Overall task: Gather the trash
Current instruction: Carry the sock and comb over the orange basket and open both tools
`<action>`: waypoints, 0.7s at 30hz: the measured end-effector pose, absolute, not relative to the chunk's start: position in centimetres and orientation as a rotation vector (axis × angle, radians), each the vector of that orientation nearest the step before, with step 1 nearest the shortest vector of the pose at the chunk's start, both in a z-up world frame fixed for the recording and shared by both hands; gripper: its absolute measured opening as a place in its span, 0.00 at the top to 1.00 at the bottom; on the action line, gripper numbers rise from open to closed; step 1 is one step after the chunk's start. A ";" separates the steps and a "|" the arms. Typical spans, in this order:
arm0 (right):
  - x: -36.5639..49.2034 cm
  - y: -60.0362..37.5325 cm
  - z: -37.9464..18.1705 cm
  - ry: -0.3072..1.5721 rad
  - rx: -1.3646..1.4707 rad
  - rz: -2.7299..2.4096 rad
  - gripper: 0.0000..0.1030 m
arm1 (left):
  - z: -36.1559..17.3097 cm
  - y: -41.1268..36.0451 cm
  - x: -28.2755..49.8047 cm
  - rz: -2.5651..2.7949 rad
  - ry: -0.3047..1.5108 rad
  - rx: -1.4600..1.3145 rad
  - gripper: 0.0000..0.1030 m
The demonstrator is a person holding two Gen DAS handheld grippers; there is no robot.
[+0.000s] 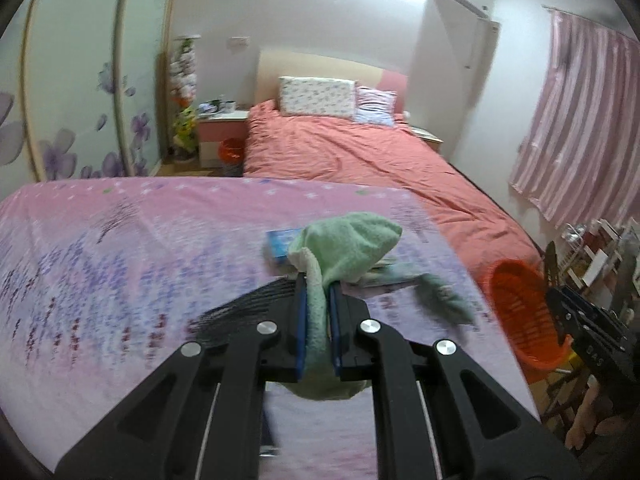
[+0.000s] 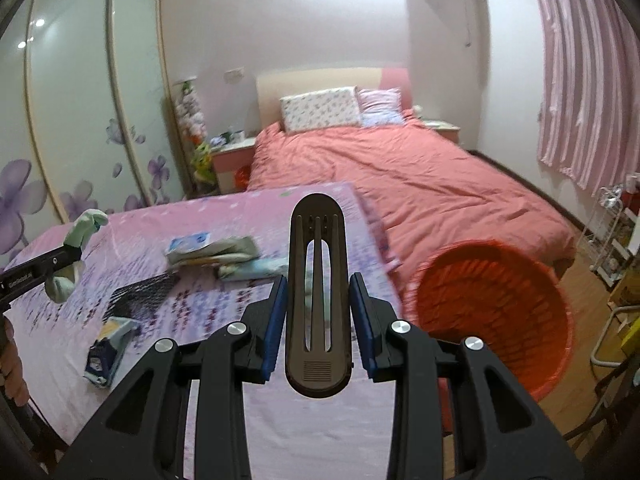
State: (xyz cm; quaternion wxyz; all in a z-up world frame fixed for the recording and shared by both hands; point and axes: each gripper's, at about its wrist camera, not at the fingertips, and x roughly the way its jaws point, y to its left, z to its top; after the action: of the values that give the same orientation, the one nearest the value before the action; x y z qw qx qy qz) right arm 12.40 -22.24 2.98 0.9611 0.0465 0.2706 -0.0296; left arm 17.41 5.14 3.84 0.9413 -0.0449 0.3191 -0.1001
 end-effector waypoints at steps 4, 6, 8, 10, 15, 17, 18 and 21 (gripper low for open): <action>11.8 -24.4 3.0 0.526 0.108 -0.106 0.68 | 4.3 1.2 16.9 -0.270 0.643 -0.068 0.89; 11.6 -25.6 2.9 0.521 0.124 -0.126 0.68 | 4.4 -0.9 16.8 -0.307 0.642 -0.058 0.89; 11.5 -26.9 2.6 0.517 0.140 -0.145 0.68 | 4.4 -2.5 16.8 -0.334 0.645 -0.053 0.89; 11.4 -28.3 2.4 0.515 0.158 -0.166 0.68 | 4.3 -4.6 16.7 -0.370 0.649 -0.047 0.89; 11.6 -30.9 1.5 0.515 0.194 -0.208 0.68 | 3.6 -9.1 16.4 -0.454 0.660 -0.036 0.89; 11.8 -32.0 1.0 0.518 0.210 -0.221 0.68 | 3.3 -11.1 16.4 -0.493 0.668 -0.032 0.89; 11.9 -32.4 0.8 0.519 0.216 -0.226 0.68 | 3.1 -12.3 16.5 -0.514 0.673 -0.030 0.89; 12.2 -34.0 0.1 0.520 0.254 -0.237 0.68 | 2.3 -15.5 16.8 -0.578 0.689 -0.020 0.89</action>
State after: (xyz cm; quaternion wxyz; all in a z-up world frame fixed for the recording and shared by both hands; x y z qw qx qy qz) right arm 12.16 -33.97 0.08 0.9515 0.1249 0.2557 -0.1167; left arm 16.81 -15.52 2.32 0.9005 -0.0097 0.3331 -0.2794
